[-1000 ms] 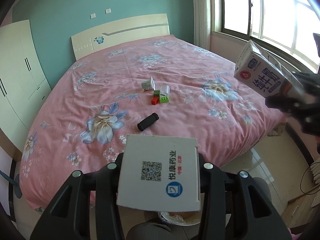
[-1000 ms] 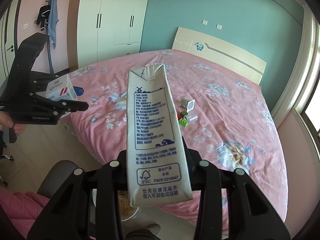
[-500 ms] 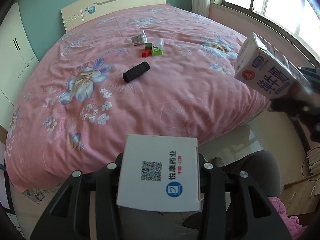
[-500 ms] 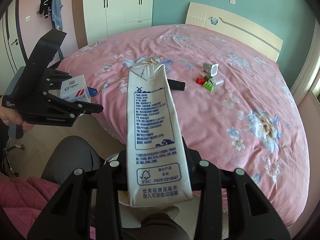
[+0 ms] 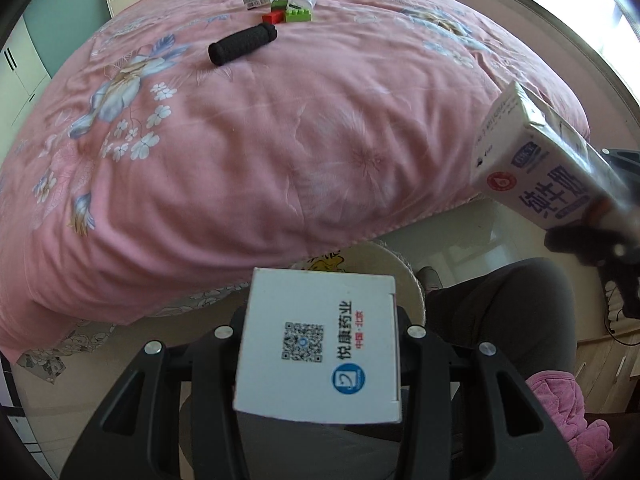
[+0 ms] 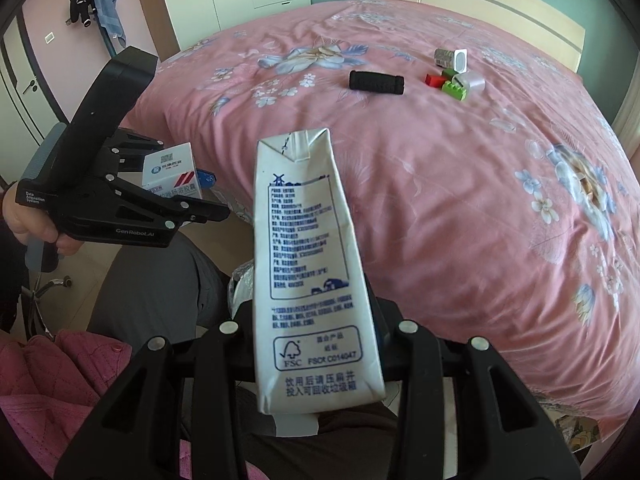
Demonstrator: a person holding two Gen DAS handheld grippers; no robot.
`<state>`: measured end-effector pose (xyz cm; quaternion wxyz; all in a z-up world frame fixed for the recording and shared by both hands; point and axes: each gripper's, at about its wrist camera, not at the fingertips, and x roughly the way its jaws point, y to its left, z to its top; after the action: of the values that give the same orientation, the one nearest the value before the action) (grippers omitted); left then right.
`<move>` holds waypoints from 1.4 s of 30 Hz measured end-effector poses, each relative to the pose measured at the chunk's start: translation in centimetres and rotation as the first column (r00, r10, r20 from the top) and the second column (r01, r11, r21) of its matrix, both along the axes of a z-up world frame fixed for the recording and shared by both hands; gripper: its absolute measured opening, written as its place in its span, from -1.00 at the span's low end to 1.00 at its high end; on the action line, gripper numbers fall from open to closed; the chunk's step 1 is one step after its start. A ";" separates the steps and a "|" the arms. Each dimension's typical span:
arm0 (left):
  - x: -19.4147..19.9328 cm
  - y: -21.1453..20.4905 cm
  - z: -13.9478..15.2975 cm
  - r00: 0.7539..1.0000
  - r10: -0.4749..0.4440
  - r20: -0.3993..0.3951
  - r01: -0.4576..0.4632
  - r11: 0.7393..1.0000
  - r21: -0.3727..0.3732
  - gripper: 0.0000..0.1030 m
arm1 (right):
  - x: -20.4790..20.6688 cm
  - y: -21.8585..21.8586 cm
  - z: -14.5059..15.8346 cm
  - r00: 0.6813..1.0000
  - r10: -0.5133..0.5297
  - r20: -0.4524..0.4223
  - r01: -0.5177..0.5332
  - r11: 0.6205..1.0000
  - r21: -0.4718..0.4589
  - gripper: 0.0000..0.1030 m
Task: Collect trash
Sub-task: 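Lift the box and carton and carry both toward the trash bin, then open the left tool over the bin while the right tool releases the carton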
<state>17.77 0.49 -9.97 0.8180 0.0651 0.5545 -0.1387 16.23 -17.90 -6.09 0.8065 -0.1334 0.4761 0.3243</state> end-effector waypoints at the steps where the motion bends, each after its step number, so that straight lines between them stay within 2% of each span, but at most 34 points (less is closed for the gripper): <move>1: 0.0 -0.1 -0.8 1.000 -0.001 -0.017 0.001 1.000 0.000 -0.13 | -0.2 0.1 -0.8 1.000 0.002 -0.011 -0.002 1.000 -0.003 -0.24; 14: 0.2 -0.1 -9.6 0.978 0.018 -0.209 -0.028 0.999 -0.046 -0.13 | -1.3 1.6 -10.8 0.977 0.004 -0.214 -0.011 0.999 -0.034 -0.24; 21: 1.0 -0.2 -14.1 0.956 0.041 -0.291 -0.064 0.996 -0.068 -0.13 | -1.1 2.6 -16.4 0.943 -0.045 -0.330 0.030 0.998 -0.051 -0.24; 26: 1.9 -0.3 -17.0 0.941 0.070 -0.332 -0.101 0.992 -0.075 -0.13 | -0.3 2.7 -19.6 0.917 -0.110 -0.385 0.084 0.993 -0.083 -0.24; 31: 2.8 -0.5 -19.6 0.928 0.086 -0.362 -0.126 0.988 -0.088 -0.13 | 0.7 3.0 -22.6 0.877 -0.179 -0.446 0.140 0.983 -0.119 -0.24; 40: 4.5 -0.9 -23.5 0.909 0.107 -0.402 -0.155 0.984 -0.089 -0.13 | 2.4 4.3 -26.9 0.830 -0.259 -0.494 0.182 0.963 -0.199 -0.24; 42: 4.8 -0.9 -24.3 0.906 0.113 -0.408 -0.162 0.983 -0.089 -0.13 | 2.6 4.9 -27.5 0.829 -0.267 -0.492 0.177 0.959 -0.221 -0.24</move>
<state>22.52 -0.44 -34.29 0.6972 -0.0534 0.7040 -0.1242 18.83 -13.04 -33.62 0.6671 -0.0517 0.7126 0.2110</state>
